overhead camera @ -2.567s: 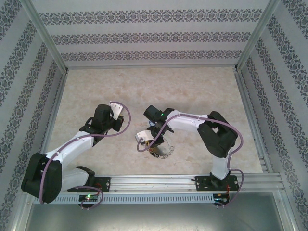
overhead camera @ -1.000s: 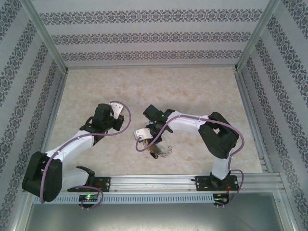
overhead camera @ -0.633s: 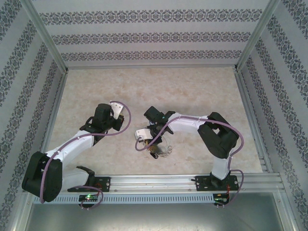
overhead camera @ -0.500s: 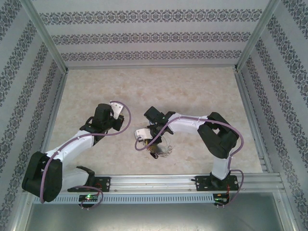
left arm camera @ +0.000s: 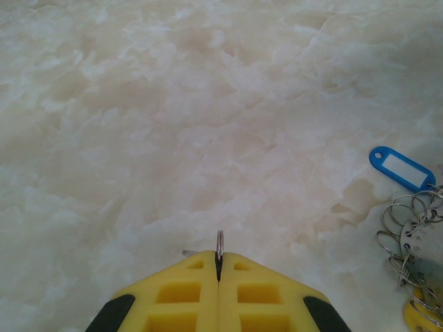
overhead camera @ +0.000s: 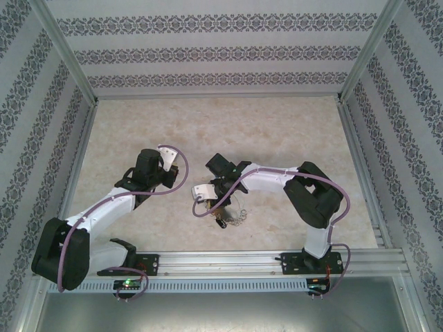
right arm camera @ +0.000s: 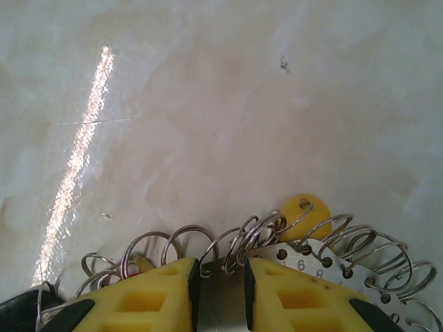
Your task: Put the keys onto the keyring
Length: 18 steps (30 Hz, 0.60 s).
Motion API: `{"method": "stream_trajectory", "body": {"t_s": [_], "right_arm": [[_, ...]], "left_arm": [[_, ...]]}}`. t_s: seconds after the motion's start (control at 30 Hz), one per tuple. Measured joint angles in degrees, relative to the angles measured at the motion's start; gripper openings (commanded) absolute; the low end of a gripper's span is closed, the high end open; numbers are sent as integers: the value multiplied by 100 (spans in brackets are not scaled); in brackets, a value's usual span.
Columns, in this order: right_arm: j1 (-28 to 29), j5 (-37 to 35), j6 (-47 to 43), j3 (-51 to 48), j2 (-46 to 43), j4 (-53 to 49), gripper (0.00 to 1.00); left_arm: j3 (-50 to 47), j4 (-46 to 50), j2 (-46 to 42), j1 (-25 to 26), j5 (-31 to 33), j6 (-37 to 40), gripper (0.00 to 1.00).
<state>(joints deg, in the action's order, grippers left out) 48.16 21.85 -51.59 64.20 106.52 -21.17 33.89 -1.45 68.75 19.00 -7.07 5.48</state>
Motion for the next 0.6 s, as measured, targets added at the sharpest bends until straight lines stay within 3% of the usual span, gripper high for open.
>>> {"method": "stream_trajectory", "body": {"t_s": [0.6], "right_arm": [[275, -365, 876, -627, -422, 734, 21]], "left_arm": [[0, 0, 0, 0, 0, 0, 0]]}}
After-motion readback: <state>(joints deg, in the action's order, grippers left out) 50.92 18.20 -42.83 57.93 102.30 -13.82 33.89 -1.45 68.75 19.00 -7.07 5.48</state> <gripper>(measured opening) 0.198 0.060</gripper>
